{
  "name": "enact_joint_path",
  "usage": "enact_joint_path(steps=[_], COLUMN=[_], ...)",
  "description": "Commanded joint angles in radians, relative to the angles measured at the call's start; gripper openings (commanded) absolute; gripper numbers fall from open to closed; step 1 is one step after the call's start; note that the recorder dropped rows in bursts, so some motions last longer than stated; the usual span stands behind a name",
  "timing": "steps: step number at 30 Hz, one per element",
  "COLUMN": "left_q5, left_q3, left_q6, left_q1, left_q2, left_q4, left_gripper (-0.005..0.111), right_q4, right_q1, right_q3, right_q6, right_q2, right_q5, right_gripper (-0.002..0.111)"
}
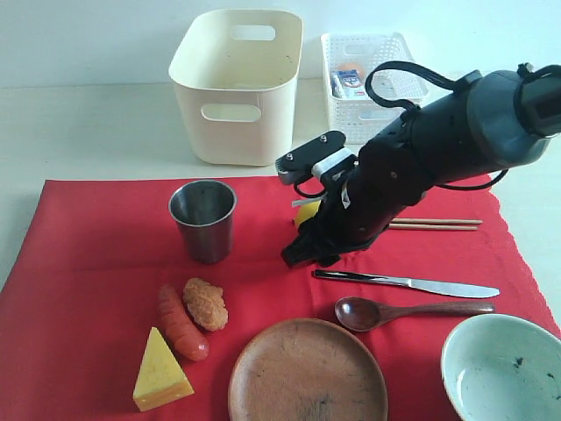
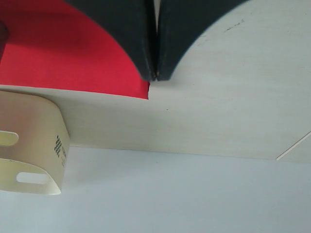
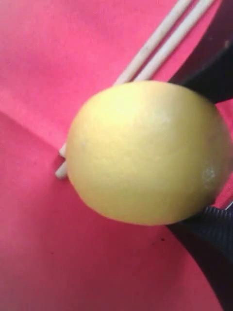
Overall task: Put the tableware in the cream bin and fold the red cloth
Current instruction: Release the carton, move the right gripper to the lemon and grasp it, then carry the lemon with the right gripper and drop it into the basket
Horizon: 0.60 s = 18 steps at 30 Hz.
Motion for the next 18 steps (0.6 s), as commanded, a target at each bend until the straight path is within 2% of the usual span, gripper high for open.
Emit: enact_joint_path(steps=[1,18], left_q5=[-0.006,-0.006], left_q3=[0.003,0.003], left_q6=[0.001,0.001], left_q1=[-0.008,-0.008], left_q2=[-0.005,-0.005], left_q4=[0.004,0.004], left_gripper=[0.003,0.003], right_q4=[0.028,0.091], right_q1=[-0.005,-0.004], right_q3=[0.002,0.002], right_q6=[0.004,0.002], right_q2=[-0.030,-0.239], right_q5=[0.006,0.010], right_gripper=[0.000,0.000])
